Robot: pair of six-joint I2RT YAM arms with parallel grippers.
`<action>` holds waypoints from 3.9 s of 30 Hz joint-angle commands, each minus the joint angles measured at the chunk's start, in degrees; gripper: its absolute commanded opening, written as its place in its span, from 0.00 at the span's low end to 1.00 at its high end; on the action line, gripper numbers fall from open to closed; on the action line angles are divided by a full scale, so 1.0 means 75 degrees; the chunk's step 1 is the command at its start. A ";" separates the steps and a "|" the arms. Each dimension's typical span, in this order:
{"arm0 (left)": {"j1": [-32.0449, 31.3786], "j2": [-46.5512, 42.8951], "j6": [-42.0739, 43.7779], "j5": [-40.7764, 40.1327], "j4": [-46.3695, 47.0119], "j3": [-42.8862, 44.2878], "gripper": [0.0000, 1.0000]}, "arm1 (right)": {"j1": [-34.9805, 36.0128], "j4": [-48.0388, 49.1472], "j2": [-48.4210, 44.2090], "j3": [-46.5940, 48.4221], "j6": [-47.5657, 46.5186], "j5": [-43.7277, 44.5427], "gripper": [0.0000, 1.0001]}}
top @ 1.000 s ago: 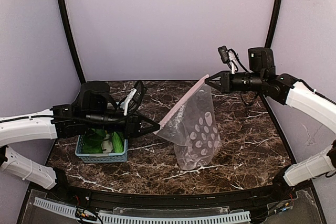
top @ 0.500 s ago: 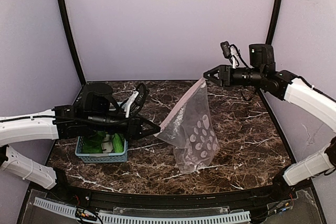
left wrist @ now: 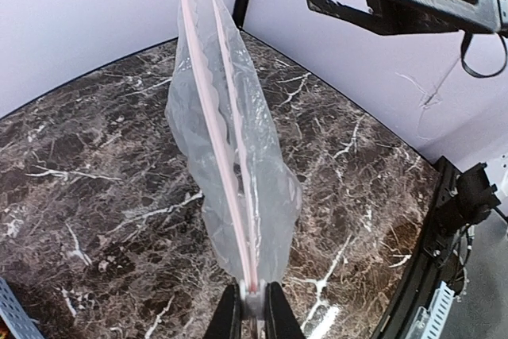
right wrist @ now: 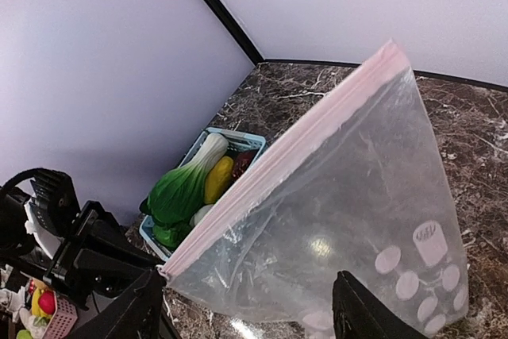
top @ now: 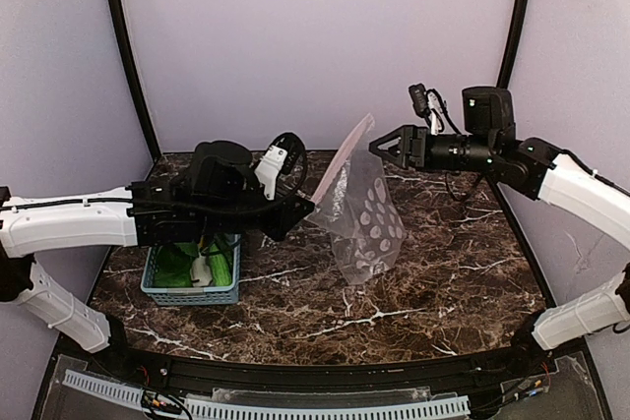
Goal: Place the food in the zip-top bag and seal the zipper
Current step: Unzip the zipper of the food storage bag, then pass from the left arm to the right
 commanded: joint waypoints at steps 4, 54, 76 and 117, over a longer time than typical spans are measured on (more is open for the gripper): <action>-0.0534 -0.0067 0.1132 -0.2642 0.0508 0.0223 0.01 | 0.0397 0.0113 -0.0048 -0.0072 0.0648 0.0357 0.69; -0.1274 0.0674 0.0371 -0.3333 0.0553 -0.0696 0.01 | 0.0940 0.1184 0.2113 0.0854 0.0918 0.0360 0.28; -0.1271 0.0744 0.0465 -0.3196 0.0562 -0.0665 0.01 | 0.0953 0.1284 0.2332 0.0752 0.0988 0.0431 0.15; -0.1280 0.0872 0.0269 -0.3010 0.0532 -0.0756 0.05 | 0.0952 0.1790 0.2980 0.0794 0.1287 -0.0395 0.00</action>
